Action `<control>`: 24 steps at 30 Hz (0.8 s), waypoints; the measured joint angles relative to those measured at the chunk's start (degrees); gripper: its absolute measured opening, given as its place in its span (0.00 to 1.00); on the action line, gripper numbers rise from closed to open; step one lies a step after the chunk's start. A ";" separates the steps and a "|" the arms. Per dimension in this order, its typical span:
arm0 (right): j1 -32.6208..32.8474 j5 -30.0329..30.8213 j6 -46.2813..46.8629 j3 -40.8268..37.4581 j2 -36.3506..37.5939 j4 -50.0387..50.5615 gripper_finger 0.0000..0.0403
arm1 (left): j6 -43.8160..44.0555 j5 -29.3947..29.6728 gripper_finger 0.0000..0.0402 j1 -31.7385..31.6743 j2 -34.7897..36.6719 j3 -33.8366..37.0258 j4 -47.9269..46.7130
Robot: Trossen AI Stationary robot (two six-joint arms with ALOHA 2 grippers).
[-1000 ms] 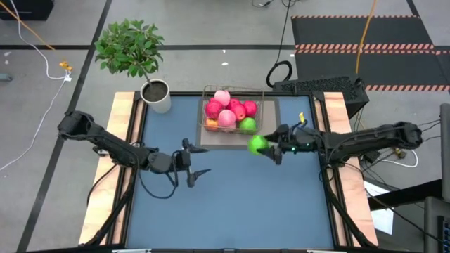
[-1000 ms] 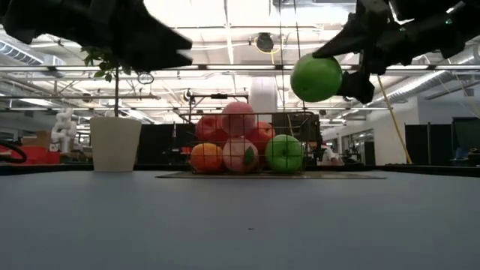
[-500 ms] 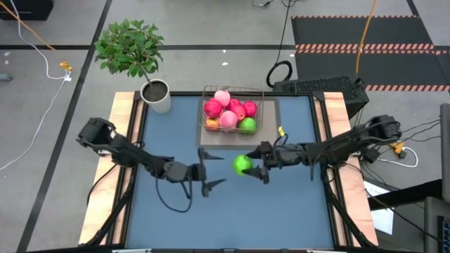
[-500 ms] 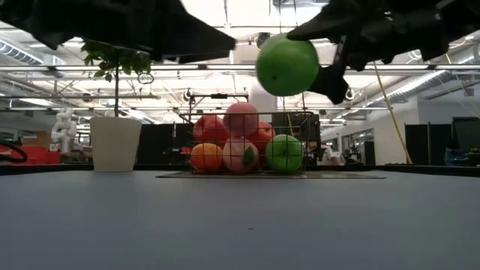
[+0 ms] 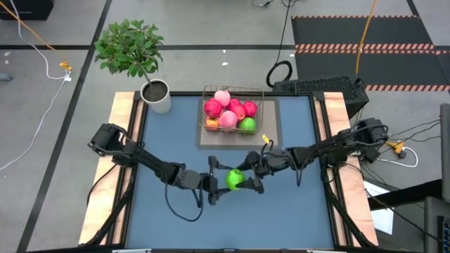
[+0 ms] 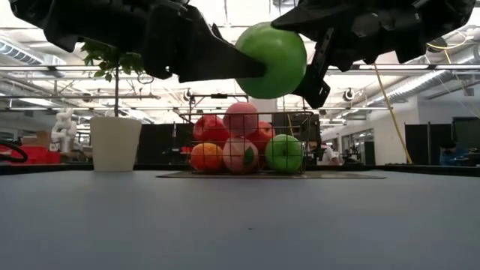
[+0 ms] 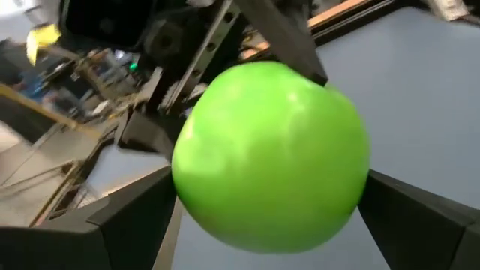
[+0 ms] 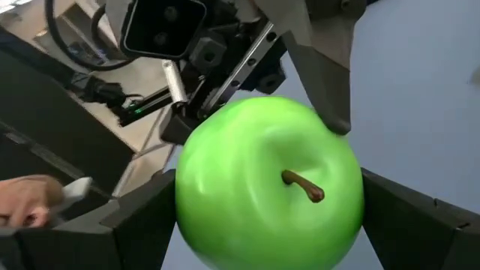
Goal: Build produce basket
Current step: Put the green apple into the wire basket
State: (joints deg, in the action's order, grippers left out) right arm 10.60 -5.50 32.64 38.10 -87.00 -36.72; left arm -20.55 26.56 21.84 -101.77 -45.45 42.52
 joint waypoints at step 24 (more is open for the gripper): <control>0.01 -1.79 6.15 -0.17 -1.04 -1.10 0.88 | -4.36 -8.54 0.97 0.30 0.28 -0.40 7.30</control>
State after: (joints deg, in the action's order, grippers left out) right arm 10.61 -7.29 38.78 37.93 -88.04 -37.83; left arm -24.91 18.02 22.14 -101.49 -45.86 49.82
